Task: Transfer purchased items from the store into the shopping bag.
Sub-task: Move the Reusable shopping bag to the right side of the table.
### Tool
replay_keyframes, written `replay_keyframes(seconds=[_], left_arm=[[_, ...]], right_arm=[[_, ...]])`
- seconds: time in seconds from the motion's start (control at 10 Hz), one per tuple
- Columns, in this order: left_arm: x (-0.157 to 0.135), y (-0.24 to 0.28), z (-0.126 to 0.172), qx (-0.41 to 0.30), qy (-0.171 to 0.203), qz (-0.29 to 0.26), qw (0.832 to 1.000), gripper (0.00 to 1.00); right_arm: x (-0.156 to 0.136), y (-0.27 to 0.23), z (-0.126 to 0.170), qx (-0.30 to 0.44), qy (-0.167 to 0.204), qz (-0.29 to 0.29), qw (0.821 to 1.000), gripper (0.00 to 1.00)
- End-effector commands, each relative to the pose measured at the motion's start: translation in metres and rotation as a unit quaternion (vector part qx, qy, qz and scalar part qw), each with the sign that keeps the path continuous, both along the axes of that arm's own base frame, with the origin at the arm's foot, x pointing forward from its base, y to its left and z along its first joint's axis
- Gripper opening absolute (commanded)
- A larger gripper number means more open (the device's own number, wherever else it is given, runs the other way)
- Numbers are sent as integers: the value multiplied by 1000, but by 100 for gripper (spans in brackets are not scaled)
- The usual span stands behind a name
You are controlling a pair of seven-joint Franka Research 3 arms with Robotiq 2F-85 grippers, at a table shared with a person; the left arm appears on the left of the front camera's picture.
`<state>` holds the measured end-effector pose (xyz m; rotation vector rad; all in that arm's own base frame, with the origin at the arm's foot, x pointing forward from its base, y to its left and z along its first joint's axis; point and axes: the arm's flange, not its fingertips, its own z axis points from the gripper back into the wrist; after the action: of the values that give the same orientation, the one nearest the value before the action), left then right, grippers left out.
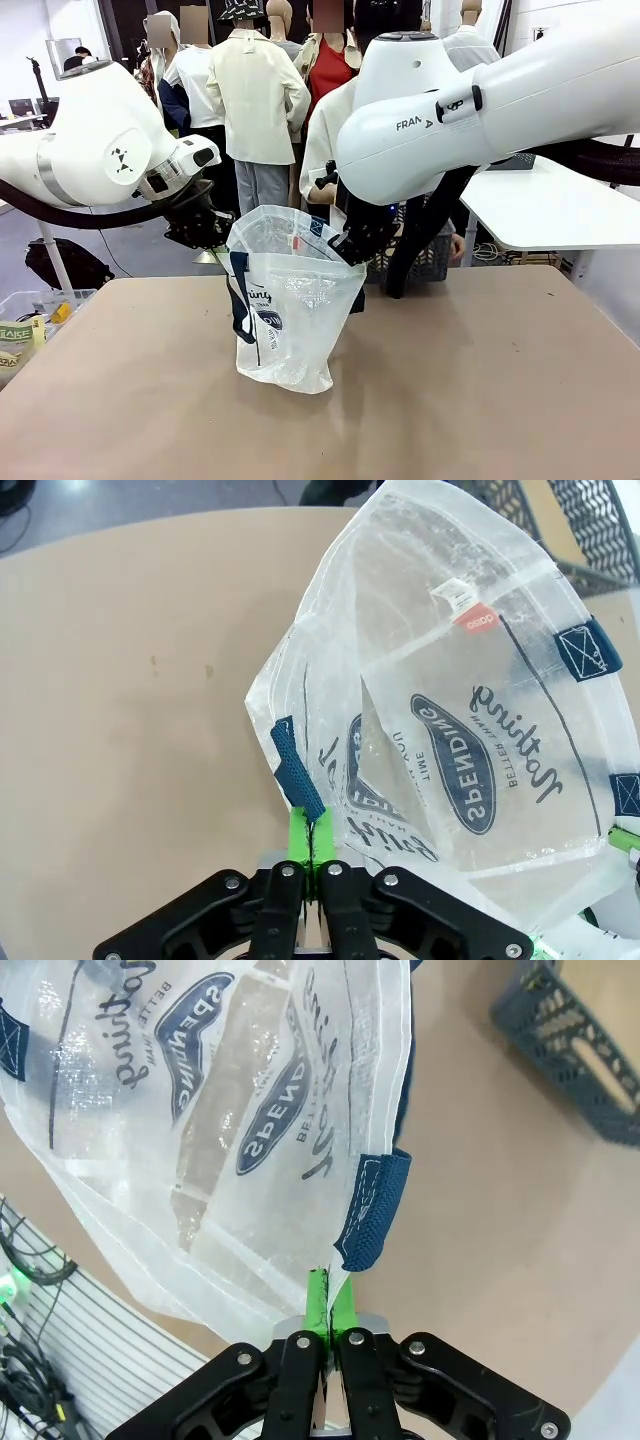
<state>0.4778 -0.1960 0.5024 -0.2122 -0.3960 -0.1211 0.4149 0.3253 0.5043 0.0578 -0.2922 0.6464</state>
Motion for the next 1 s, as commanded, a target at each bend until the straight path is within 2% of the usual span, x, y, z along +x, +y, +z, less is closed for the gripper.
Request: replay_keyframes(seconds=[0.0, 0.9], left_arm=[[1, 1, 2, 0, -1, 1, 1000, 0], [1, 1, 2, 0, -1, 1, 1000, 0]], right_arm=[[1, -2, 1, 0, -1, -3, 1000, 0], [1, -2, 1, 0, -1, -3, 1000, 0]])
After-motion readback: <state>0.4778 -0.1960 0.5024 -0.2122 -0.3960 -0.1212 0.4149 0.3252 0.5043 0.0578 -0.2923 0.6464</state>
